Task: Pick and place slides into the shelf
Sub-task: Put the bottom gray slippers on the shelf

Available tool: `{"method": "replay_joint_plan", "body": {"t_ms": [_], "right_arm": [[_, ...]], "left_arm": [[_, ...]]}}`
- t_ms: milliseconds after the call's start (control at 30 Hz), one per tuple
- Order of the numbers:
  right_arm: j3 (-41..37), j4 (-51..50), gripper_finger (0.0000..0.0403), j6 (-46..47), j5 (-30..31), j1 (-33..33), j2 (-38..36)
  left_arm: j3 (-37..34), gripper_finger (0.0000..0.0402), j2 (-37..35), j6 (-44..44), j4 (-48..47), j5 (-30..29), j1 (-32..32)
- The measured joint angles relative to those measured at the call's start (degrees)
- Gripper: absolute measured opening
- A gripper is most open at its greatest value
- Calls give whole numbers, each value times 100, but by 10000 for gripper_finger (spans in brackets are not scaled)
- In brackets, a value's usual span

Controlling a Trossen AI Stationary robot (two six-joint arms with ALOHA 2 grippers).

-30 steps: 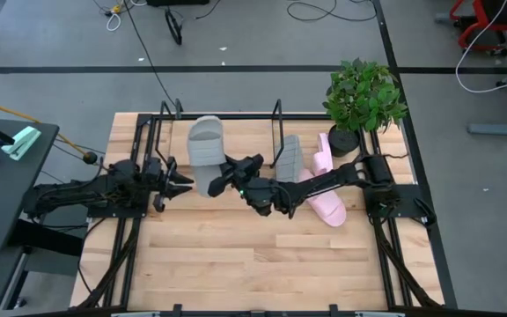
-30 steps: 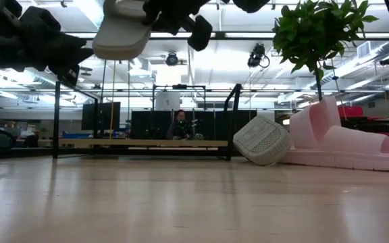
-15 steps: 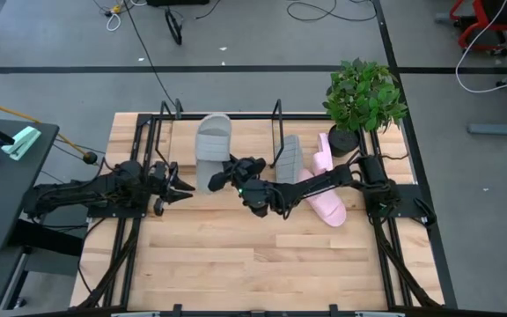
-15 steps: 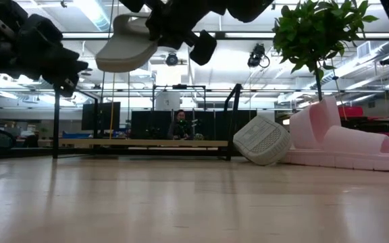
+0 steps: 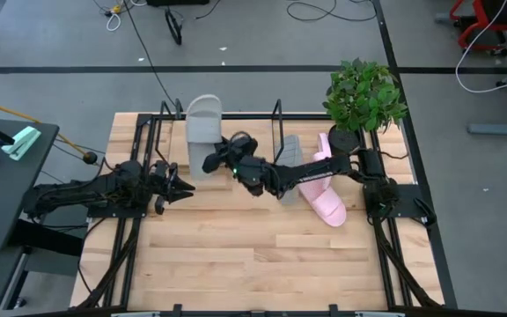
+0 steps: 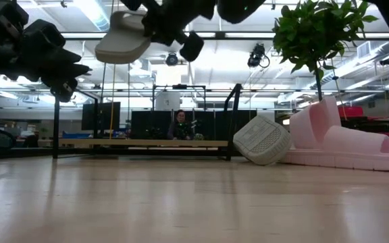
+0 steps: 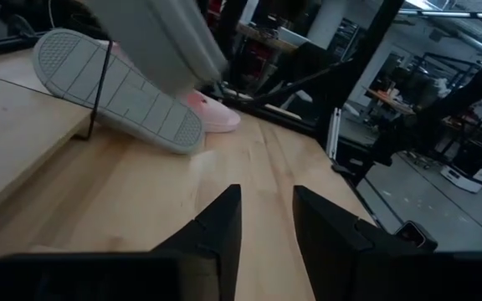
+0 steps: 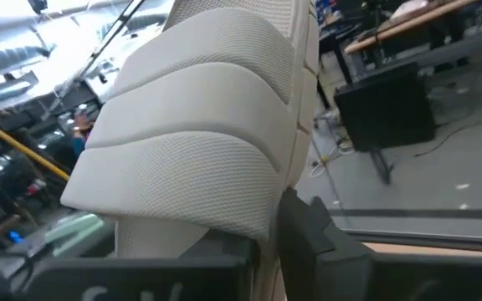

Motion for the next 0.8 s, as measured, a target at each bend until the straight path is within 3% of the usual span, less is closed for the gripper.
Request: {"method": "replay_joint_plan", "body": {"t_ms": [467, 800], "right_arm": [[95, -288, 34, 299, -297, -315, 77], [2463, -2284, 32, -135, -674, -485, 1173]], "left_arm": [[5, 88, 0, -221, 71, -183, -895], [514, 80, -13, 42, -194, -209, -1233]]}}
